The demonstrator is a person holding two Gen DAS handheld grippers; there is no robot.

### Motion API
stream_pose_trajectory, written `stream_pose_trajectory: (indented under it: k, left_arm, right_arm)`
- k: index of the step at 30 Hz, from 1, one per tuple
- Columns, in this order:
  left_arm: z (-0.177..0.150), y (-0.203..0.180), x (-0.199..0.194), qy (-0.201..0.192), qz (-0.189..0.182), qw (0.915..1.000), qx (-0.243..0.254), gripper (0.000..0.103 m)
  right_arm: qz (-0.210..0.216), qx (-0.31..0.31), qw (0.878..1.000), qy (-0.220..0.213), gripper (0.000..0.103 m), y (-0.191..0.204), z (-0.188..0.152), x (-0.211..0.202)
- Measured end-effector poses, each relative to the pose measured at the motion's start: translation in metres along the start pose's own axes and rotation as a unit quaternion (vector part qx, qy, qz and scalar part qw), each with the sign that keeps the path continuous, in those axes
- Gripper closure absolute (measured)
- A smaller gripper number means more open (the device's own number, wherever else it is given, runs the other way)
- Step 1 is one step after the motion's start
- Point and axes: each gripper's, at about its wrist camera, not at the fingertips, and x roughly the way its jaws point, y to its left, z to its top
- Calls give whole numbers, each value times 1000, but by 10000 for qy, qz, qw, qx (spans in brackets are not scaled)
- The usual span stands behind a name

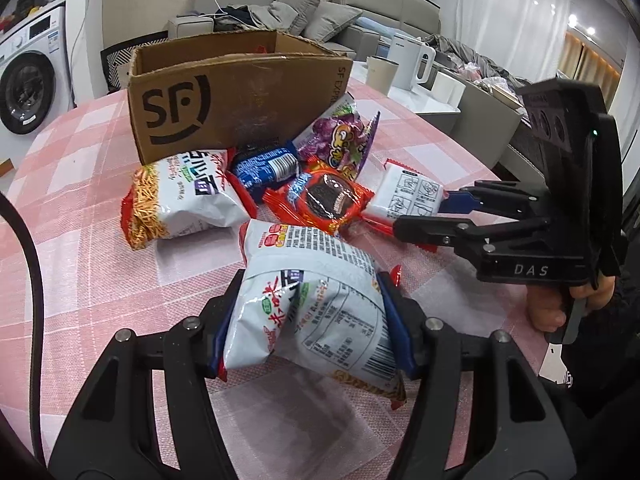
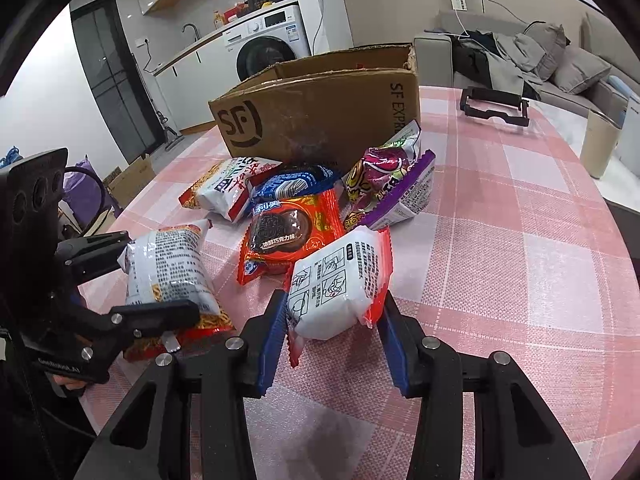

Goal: Organize snacks
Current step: 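Carry both packs over the SF box and lower them inside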

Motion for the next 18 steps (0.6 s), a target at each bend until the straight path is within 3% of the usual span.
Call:
stream_pose_trajectory:
  k: [18]
  left_arm:
    - [14, 11, -36, -433, 310, 9984, -211, 44]
  right_arm:
    - [183, 72, 9981, -582, 58, 8, -1, -33]
